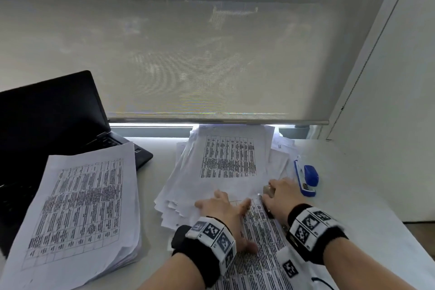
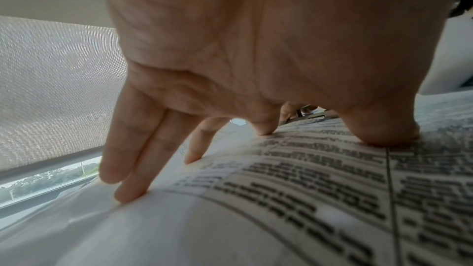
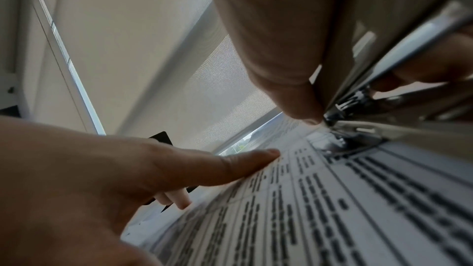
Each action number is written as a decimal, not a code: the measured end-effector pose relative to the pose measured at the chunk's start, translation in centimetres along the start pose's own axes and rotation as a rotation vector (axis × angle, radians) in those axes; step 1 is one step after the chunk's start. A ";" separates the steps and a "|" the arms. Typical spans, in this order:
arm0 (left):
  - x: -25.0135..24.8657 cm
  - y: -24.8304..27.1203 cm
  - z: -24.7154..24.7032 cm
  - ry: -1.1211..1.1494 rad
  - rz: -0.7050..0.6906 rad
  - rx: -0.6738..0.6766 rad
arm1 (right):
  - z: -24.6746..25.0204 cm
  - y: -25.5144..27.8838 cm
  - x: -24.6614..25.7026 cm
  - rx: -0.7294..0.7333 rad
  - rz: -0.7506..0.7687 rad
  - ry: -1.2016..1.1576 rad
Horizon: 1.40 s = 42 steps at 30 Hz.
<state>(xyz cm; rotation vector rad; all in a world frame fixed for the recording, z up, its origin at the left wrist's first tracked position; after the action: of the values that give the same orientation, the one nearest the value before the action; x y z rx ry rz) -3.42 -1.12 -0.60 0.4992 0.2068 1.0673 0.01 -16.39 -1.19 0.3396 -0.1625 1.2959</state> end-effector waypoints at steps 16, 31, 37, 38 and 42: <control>-0.1 0.3 0.4 0.020 -0.019 0.030 | 0.8 -2.6 1.7 -0.161 -0.099 -0.263; -2.9 2.1 -0.2 0.007 0.062 -0.073 | 5.8 13.0 -11.2 -0.133 -0.185 -0.675; -9.7 4.4 -2.4 0.144 -0.093 -0.086 | 1.0 22.8 -20.9 0.042 -0.386 -0.589; -10.8 4.4 -2.8 0.129 -0.107 -0.075 | 0.1 24.0 -22.1 0.074 -0.412 -0.589; -13.3 4.1 -4.2 0.105 -0.116 -0.031 | -5.6 27.3 -25.9 0.257 -0.520 -0.427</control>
<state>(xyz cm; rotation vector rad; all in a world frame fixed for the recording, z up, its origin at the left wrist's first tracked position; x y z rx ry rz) -14.69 -10.01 -3.26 0.3991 0.3081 0.9831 -33.56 -31.86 -10.20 0.8220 -0.2493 0.7154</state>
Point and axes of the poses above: each hand's wrist, its own y-axis away from the middle knuckle, its own z-axis out of the back of the hand, x = y × z, the point moved 3 cm from there along -y, towards the middle knuckle, and after that the axes turned 7 degrees about -z, right-handed, at the moved point
